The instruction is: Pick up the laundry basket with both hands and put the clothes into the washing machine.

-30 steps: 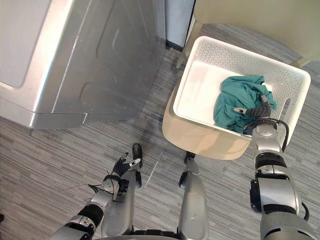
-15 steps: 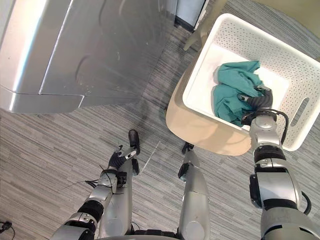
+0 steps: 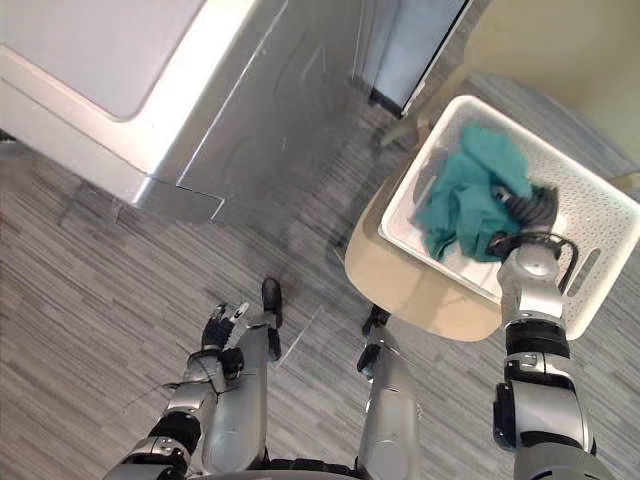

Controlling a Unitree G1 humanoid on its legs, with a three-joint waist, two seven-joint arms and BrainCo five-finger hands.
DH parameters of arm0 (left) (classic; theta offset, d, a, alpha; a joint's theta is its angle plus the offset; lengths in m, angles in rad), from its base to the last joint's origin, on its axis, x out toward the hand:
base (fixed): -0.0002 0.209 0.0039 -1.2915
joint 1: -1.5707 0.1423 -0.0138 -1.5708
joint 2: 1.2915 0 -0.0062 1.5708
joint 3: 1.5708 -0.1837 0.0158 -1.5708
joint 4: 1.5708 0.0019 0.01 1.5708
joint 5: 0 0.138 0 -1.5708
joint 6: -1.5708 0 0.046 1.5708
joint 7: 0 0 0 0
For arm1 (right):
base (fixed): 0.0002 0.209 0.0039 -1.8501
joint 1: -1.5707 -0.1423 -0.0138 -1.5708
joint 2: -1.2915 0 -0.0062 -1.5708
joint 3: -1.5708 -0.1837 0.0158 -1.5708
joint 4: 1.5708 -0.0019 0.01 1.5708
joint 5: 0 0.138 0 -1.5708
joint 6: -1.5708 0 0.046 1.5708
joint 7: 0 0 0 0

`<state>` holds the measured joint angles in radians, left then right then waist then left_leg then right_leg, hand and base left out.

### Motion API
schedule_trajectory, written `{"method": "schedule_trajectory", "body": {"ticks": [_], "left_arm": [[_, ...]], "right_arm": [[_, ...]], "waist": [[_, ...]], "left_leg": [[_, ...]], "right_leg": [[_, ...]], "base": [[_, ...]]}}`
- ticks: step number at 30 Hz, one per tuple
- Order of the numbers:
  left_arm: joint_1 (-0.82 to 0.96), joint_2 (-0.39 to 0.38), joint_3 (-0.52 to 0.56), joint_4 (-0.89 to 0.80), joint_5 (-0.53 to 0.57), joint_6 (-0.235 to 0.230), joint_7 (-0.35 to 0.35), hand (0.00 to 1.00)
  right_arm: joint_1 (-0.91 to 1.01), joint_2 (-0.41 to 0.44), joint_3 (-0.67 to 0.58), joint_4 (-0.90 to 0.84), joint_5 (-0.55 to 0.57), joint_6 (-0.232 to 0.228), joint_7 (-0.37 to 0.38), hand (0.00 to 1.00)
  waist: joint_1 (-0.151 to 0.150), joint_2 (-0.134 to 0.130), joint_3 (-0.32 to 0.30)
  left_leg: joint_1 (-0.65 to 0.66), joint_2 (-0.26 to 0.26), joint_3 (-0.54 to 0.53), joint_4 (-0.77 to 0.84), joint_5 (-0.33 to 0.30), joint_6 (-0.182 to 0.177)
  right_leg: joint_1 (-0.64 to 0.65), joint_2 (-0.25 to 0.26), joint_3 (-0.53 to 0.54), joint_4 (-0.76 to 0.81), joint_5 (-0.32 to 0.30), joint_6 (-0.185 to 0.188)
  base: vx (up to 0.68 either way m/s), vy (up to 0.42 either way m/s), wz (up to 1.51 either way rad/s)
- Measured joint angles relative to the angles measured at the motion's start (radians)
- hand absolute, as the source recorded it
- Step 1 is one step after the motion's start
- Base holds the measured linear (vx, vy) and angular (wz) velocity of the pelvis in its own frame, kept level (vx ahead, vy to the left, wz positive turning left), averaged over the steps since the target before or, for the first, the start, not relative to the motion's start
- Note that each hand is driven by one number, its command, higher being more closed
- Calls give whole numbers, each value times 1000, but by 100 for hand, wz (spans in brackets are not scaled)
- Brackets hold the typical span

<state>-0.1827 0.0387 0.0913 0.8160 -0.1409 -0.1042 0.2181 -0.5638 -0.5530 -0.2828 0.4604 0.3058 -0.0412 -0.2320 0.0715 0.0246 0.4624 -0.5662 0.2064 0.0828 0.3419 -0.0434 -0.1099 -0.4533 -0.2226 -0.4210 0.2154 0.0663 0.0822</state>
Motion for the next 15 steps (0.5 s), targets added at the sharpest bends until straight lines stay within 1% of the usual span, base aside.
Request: {"method": "schedule_trajectory", "body": {"ticks": [1,2,3,4,5,6,8,9,10,11,12,13,14,15], "left_arm": [[20,3,5,0,-9,0,-2,0],[30,2,12,0,-15,0,-3,0],[55,3,35,1,-28,0,-8,0],[87,9,62,13,-56,0,-23,0],[102,9,82,23,-67,1,-25,0],[131,15,143,48,-105,2,-27,0],[166,26,232,57,-155,11,-38,0],[175,29,262,56,-166,12,-41,0],[193,36,317,34,-190,13,-42,0],[214,45,376,-17,-215,14,-40,0],[223,48,403,-54,-225,15,-38,0],[242,49,437,-158,-253,13,-21,0],[257,47,463,-286,-247,10,-1,0],[262,47,470,-356,-224,6,11,0]], "right_arm": [[26,6,-36,-83,0,-8,-16,100],[39,12,-54,-119,0,-12,-22,100],[63,34,-83,-170,0,-27,-29,100],[90,50,-96,-184,-1,-40,-32,100],[105,56,-103,-189,-1,-41,-33,100],[128,63,-108,-191,-1,-44,-39,100],[145,79,-124,-197,-3,-47,-43,100],[156,81,-132,-206,-3,-49,-47,100],[177,87,-150,-232,-4,-52,-48,100],[184,98,-155,-261,-5,-52,-47,100],[188,103,-158,-278,-5,-52,-47,100],[206,112,-171,-322,-5,-55,-44,100],[221,126,-188,-365,-5,-62,-34,100],[227,133,-195,-387,-7,-67,-27,100]], "waist": [[0,-6,-4],[0,-8,-5],[-2,-22,-18],[-3,-41,-62],[-2,-50,-89],[-3,-72,-135],[-6,-89,-192],[-5,-90,-209],[-2,-93,-240],[-4,-94,-269],[-6,-94,-284],[-2,-92,-312],[-2,-93,-332],[-2,-93,-345]], "left_leg": [[37,-3,1,-16,1,-1],[58,-4,1,-22,2,-2],[102,-15,2,-39,2,-2],[133,-21,5,-60,3,-4],[143,-24,5,-70,3,-4],[194,-36,4,-109,9,-5],[251,-49,4,-162,20,-6],[267,-52,4,-177,21,-7],[299,-56,4,-201,26,-6],[324,-61,3,-219,27,-6],[337,-64,3,-227,27,-6],[359,-69,3,-238,27,-6],[380,-74,-1,-248,27,-6],[393,-76,-1,-259,27,-6]], "right_leg": [[25,-6,-2,12,-10,1],[44,-7,-4,14,-15,1],[78,-7,-5,22,-29,7],[97,-11,-4,24,-37,11],[104,-12,-4,21,-39,13],[144,-14,-4,-2,-41,17],[197,-12,-9,-47,-36,25],[215,-11,-12,-65,-31,30],[252,-6,-16,-105,-18,36],[287,-2,-19,-141,-9,42],[302,-1,-20,-158,-3,45],[336,1,-26,-191,5,51],[366,1,-40,-211,6,54],[380,2,-43,-218,6,54]], "base": [[-12,-21,12],[26,-18,15],[52,-9,11],[73,-5,9],[100,10,6],[136,13,6],[147,17,8],[138,13,7],[152,11,7],[144,12,6],[148,9,9],[139,0,13],[137,-4,16],[129,-9,12]]}}
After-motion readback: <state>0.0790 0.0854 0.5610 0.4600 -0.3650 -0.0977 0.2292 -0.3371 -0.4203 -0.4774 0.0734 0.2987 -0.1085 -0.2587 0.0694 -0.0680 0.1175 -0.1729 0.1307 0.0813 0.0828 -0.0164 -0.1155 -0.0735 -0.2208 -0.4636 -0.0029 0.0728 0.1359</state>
